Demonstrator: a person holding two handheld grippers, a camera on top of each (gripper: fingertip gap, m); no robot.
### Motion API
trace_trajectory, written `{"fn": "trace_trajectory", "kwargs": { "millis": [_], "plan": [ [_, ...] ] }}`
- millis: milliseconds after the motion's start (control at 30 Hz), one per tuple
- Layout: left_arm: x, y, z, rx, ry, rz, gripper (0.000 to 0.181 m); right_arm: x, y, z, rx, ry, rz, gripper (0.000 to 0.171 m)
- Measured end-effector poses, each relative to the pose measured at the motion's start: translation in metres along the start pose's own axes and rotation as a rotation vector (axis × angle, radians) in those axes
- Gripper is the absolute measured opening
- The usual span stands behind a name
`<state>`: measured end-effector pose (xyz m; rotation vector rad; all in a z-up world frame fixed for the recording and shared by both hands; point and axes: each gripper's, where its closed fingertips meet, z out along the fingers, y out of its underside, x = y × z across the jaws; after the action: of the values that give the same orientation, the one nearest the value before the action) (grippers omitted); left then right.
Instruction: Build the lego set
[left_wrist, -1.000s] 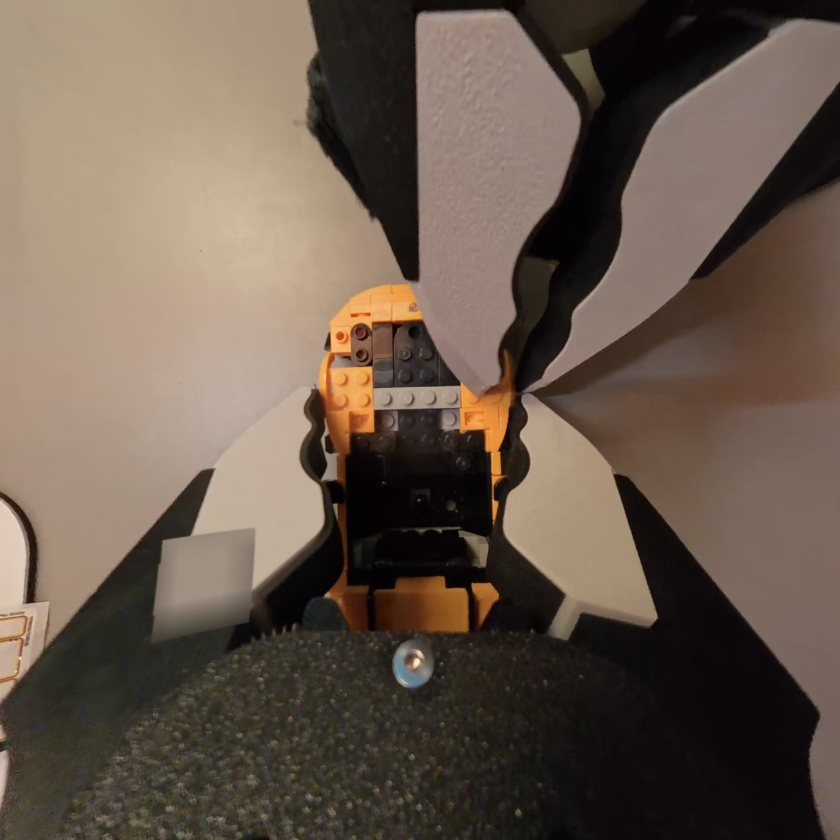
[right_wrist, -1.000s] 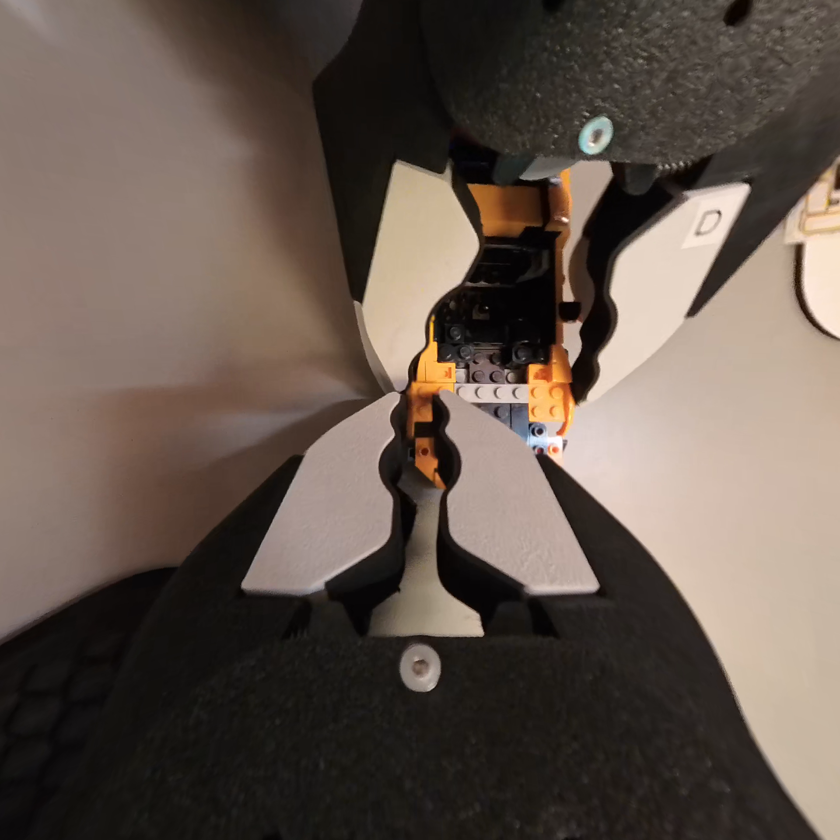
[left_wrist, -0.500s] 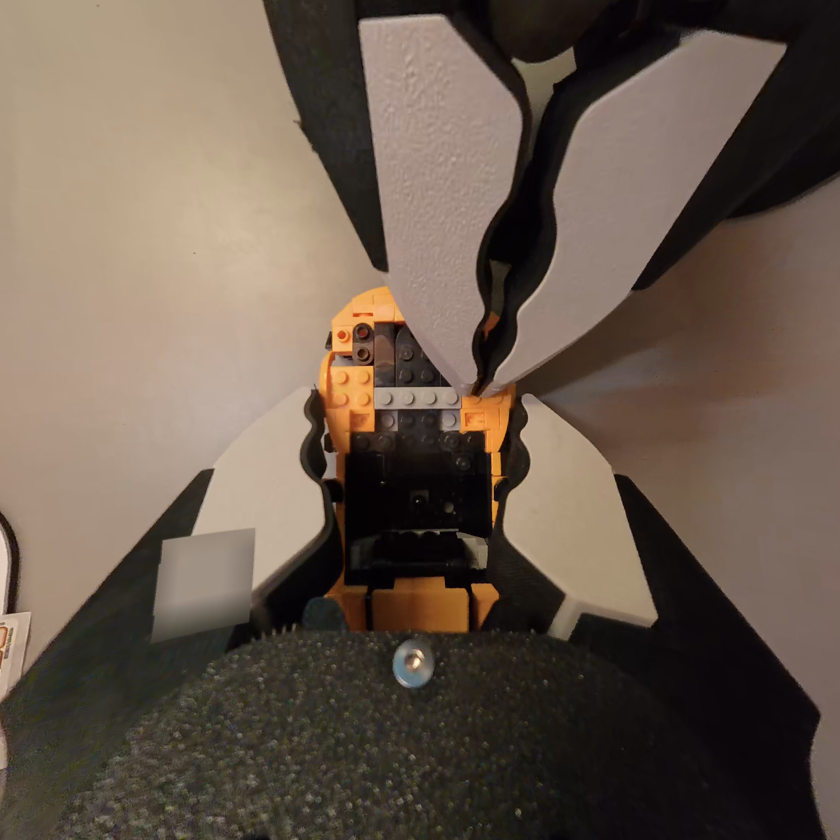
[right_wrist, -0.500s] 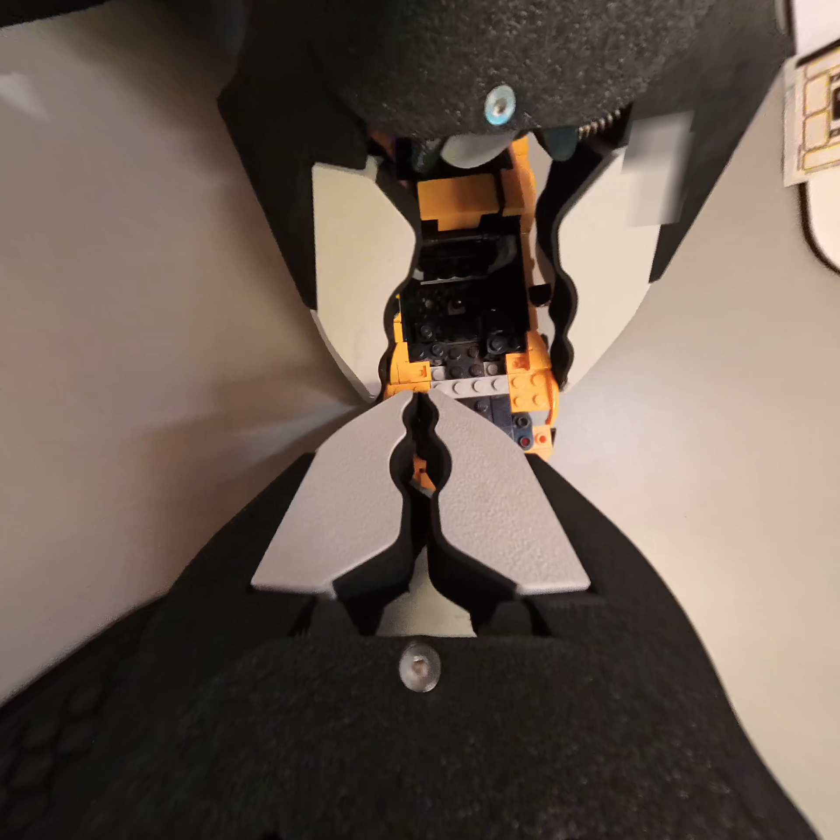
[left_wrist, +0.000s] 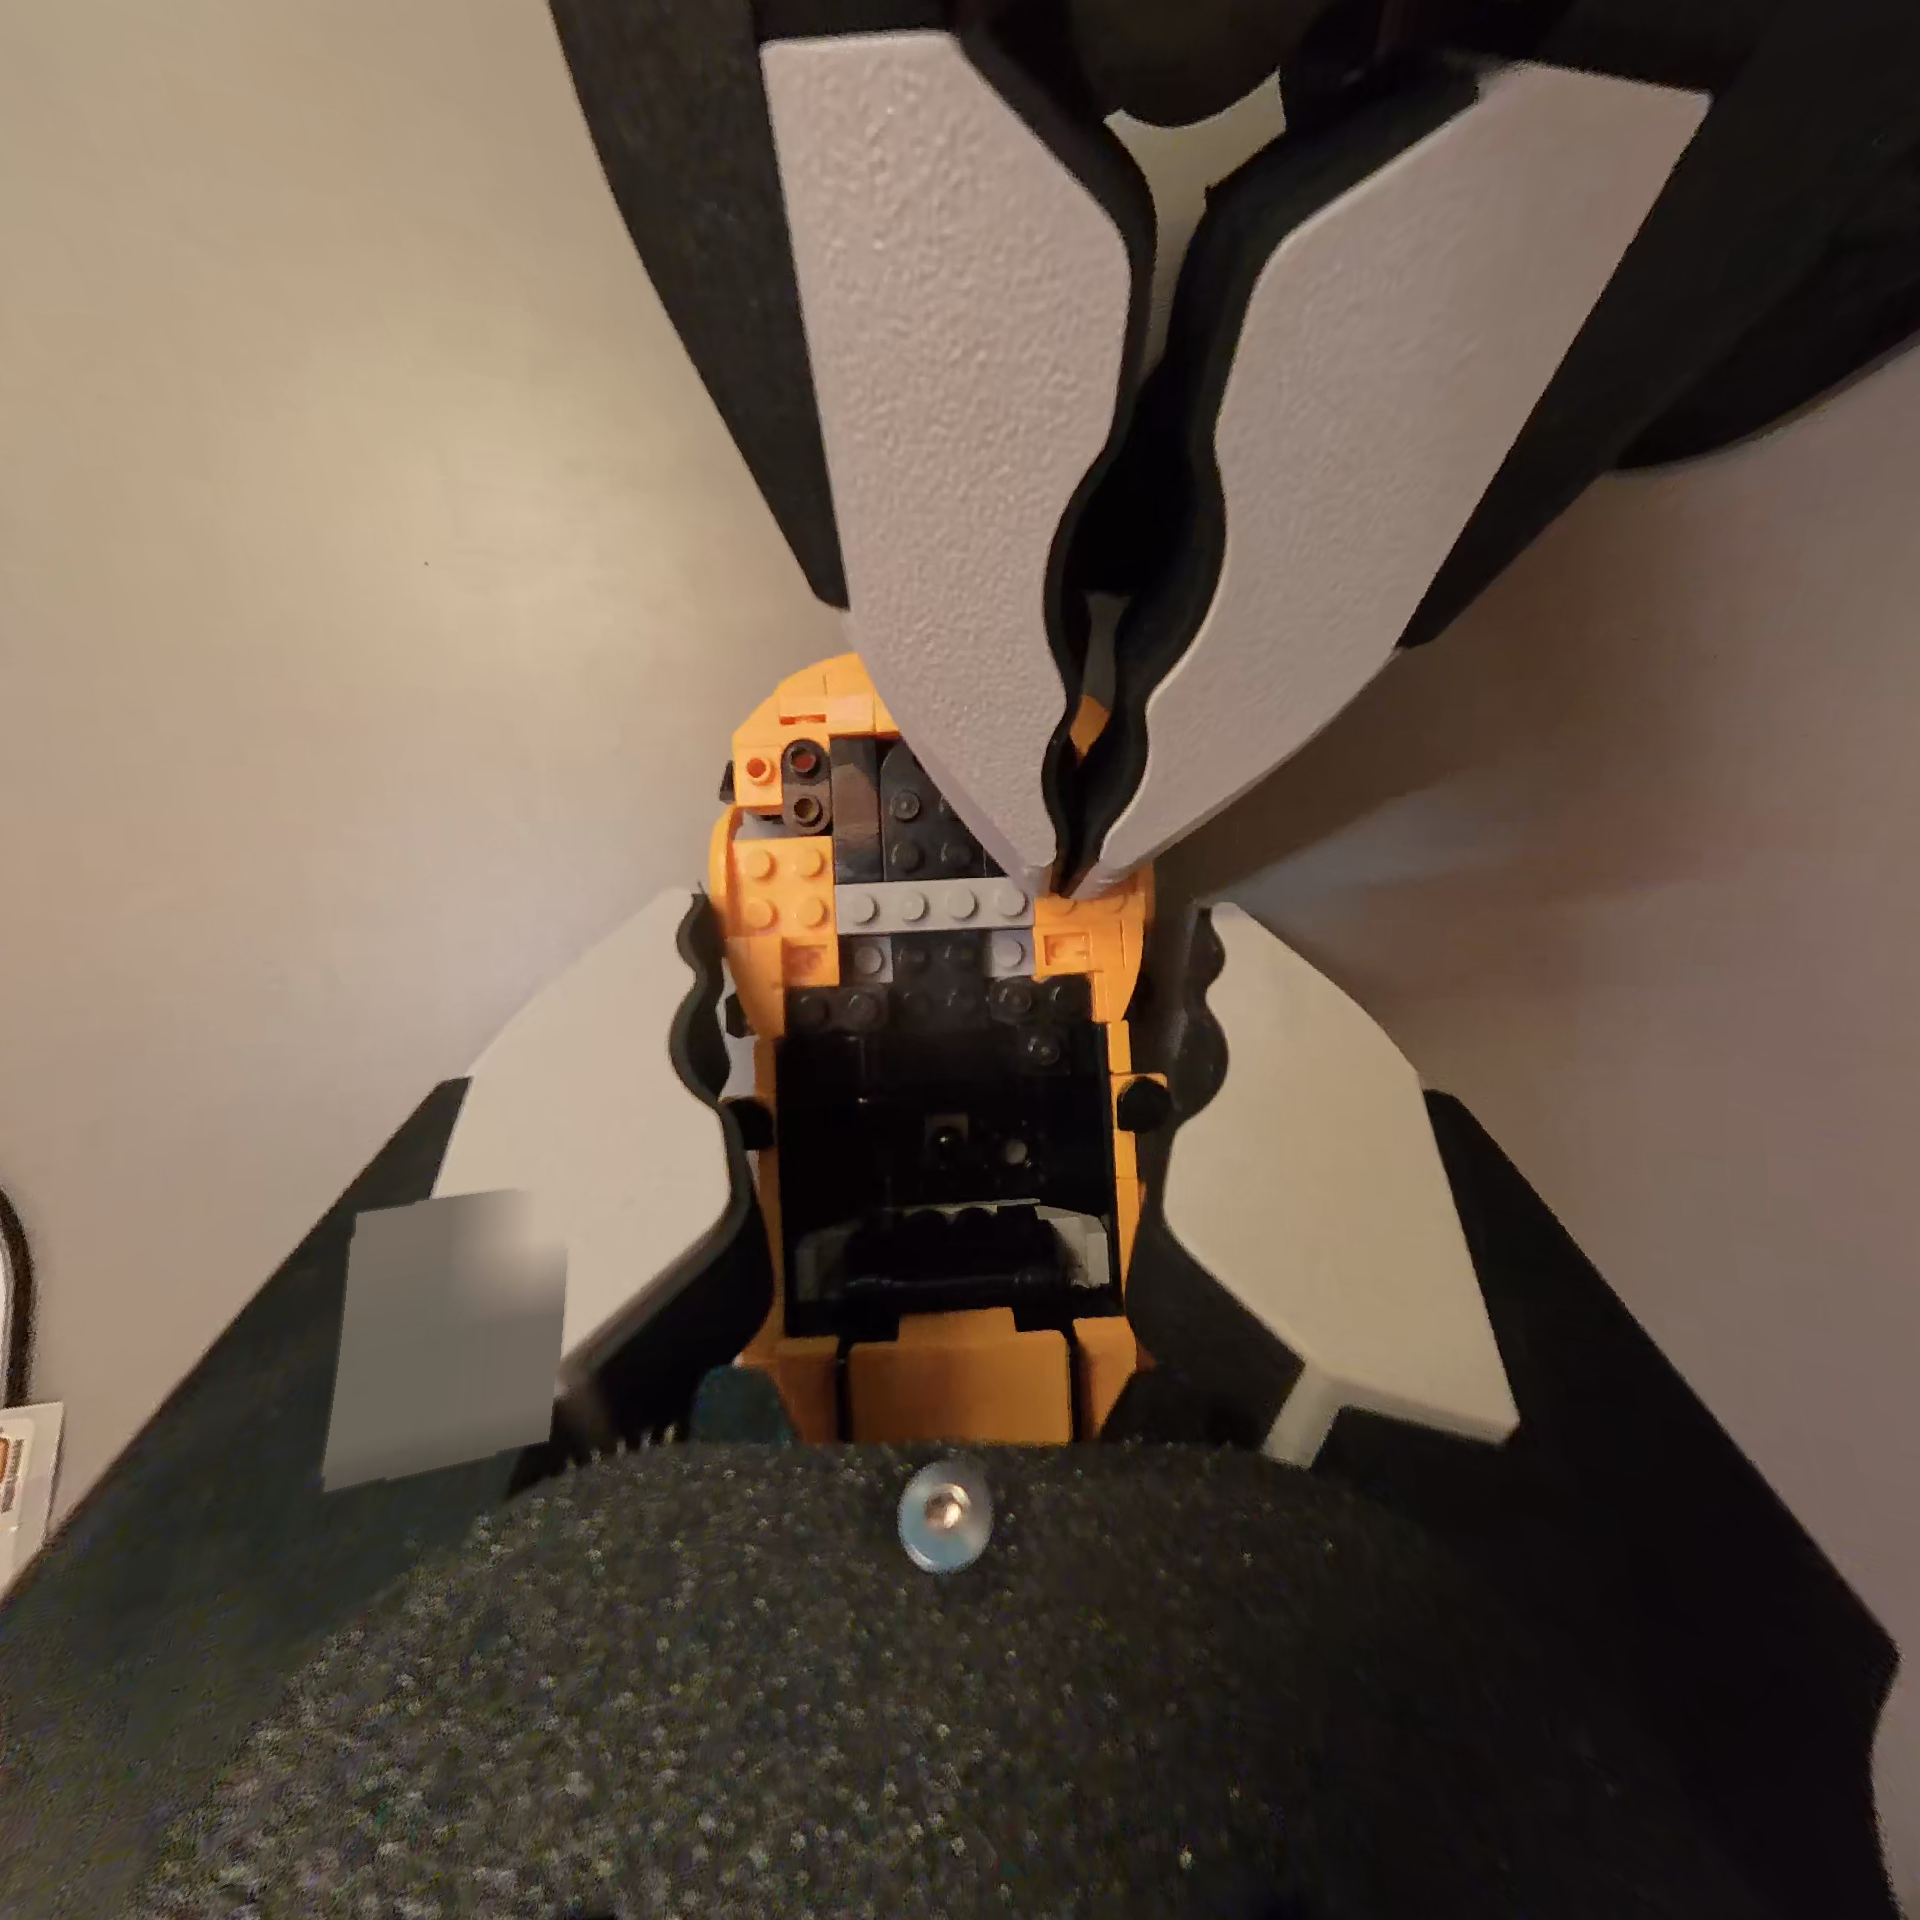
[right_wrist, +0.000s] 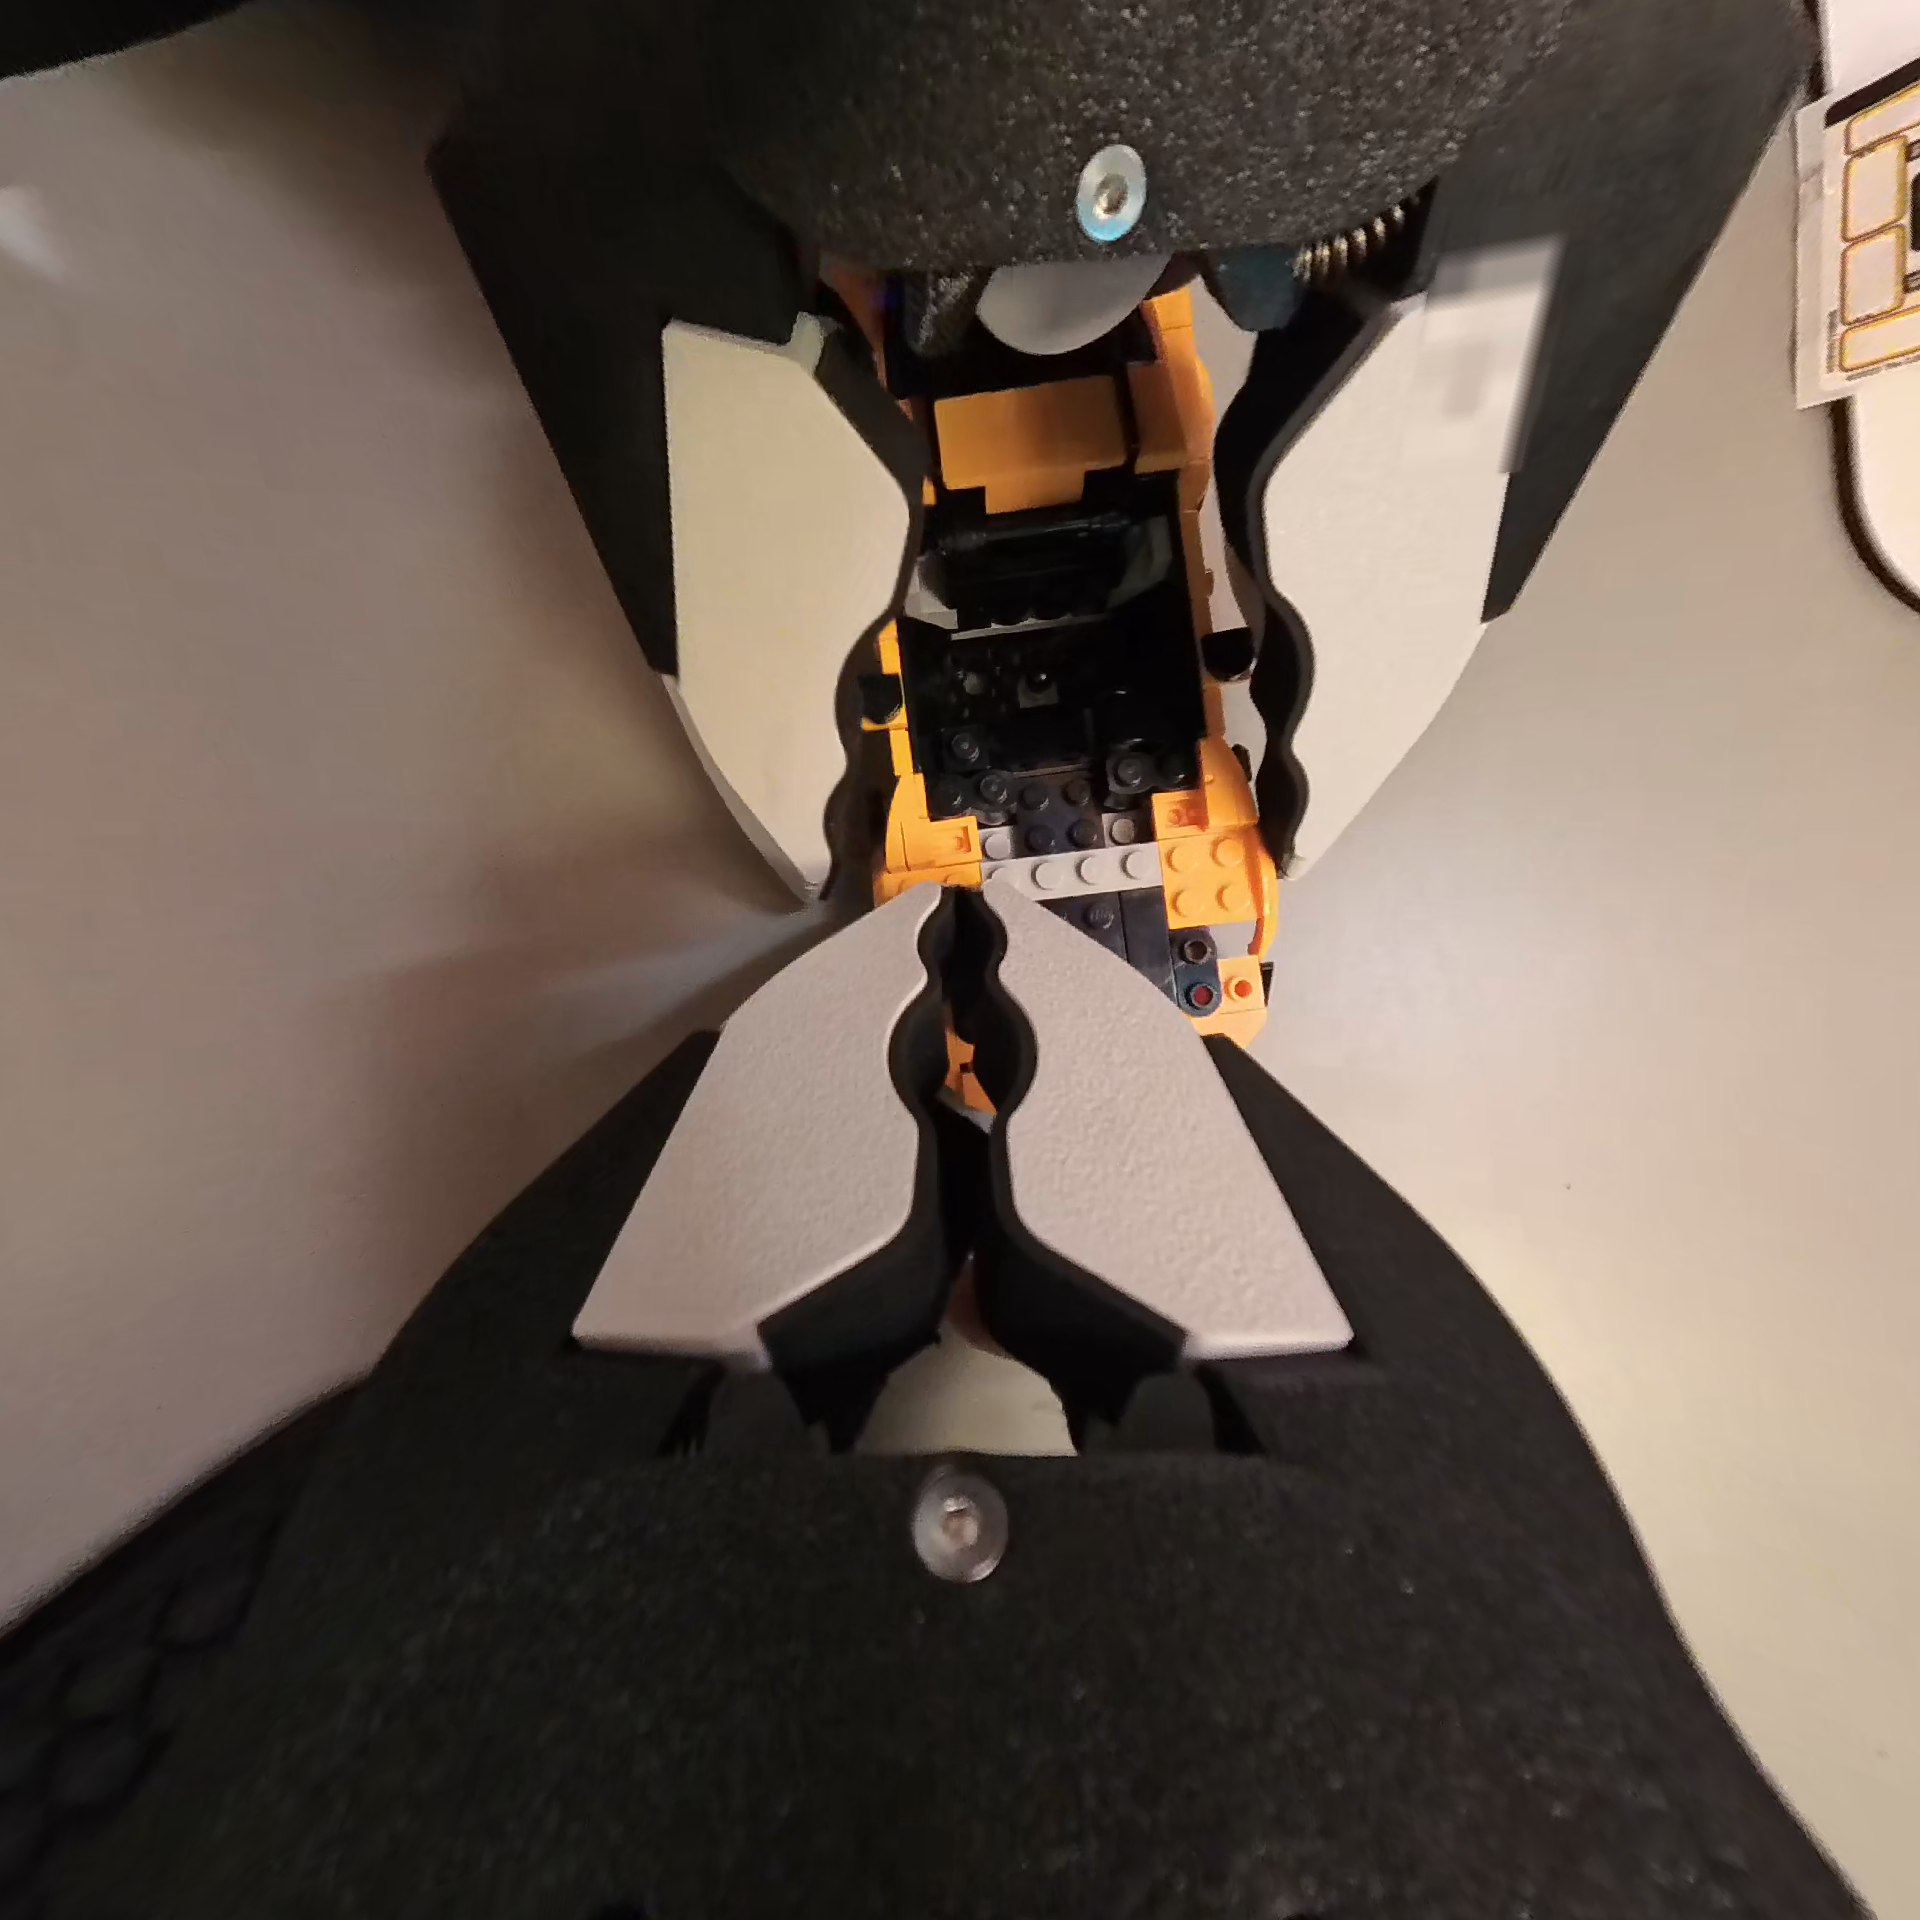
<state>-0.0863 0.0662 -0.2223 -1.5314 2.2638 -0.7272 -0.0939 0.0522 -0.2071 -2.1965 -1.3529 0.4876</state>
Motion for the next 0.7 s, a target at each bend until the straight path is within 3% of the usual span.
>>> {"fn": "trace_trajectory", "kwargs": {
  "millis": [167, 367, 533, 567, 600, 700],
  "plan": [
    [0.000, 0.002, -0.011, -0.001, 0.002, -0.029, 0.084, 0.000, -0.001, 0.001, -0.009, -0.002, 0.007, 0.002],
    [-0.005, 0.020, -0.030, -0.071, -0.151, -0.043, 0.090, 0.002, -0.004, 0.001, -0.006, 0.018, 0.025, 0.000],
    [-0.002, 0.041, -0.052, -0.056, -0.245, -0.112, 0.095, 0.000, -0.010, -0.017, 0.146, 0.041, 0.054, 0.000],
    [-0.002, 0.046, -0.055, -0.053, -0.258, -0.125, 0.096, 0.001, -0.008, -0.021, 0.170, 0.062, 0.044, 0.030],
    [-0.002, 0.051, -0.057, -0.054, -0.274, -0.133, 0.097, 0.002, -0.002, -0.023, 0.167, 0.078, 0.026, 0.044],
    [-0.006, 0.068, -0.054, -0.057, -0.301, -0.153, 0.101, 0.009, 0.013, -0.026, 0.158, 0.191, -0.087, 0.058]
  ]
}}
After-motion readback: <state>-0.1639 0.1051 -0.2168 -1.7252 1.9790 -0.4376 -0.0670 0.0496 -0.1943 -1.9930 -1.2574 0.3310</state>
